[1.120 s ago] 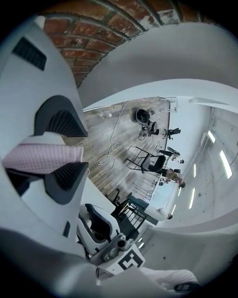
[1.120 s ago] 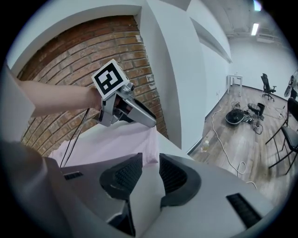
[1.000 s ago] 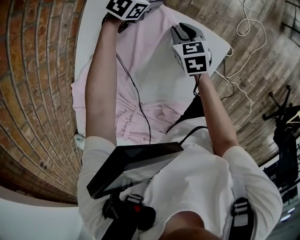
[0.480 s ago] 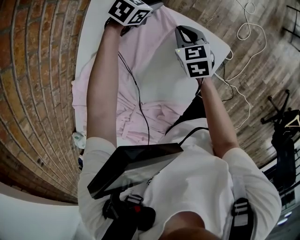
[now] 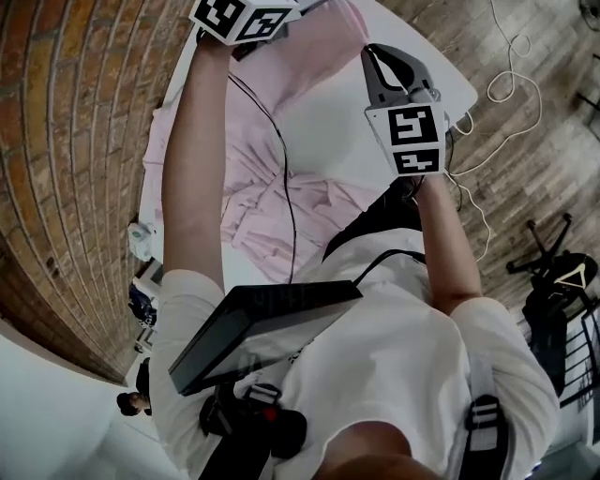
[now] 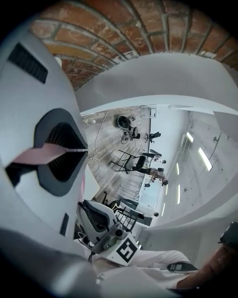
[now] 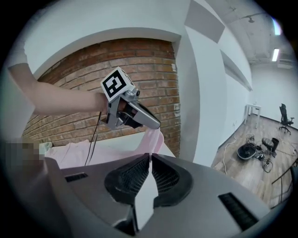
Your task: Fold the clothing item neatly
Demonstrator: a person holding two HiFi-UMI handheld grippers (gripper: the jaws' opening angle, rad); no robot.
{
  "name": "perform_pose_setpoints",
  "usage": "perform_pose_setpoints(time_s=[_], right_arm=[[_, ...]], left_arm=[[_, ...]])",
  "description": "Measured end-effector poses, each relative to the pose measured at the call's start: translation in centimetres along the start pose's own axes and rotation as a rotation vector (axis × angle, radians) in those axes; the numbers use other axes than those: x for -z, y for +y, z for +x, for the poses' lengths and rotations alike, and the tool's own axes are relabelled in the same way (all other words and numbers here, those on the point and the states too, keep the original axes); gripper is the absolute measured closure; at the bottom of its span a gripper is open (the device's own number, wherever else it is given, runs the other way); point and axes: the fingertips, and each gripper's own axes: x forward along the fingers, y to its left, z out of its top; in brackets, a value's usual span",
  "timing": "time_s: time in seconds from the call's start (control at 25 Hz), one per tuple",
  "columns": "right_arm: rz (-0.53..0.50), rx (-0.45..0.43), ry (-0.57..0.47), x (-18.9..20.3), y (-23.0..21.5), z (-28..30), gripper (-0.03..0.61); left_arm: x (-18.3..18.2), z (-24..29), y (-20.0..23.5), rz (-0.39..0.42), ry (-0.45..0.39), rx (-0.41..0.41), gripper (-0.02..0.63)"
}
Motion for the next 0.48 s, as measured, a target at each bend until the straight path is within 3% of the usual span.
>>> perform_pose_setpoints(time_s=[0.24, 0.48], right_arm=[[-0.11, -0.114, -0.071, -3.5, 7.0, -2.3, 0.555], [-0.199, -0.255, -0.108, -5.2, 16.0, -3.9, 0.555]], left_arm=[[1.3, -9.1, -2.5, -0.015, -0.04, -0.098, 0.595], [5.9, -18.0, -5.4, -0.073, -0.056, -0.184, 0.595]])
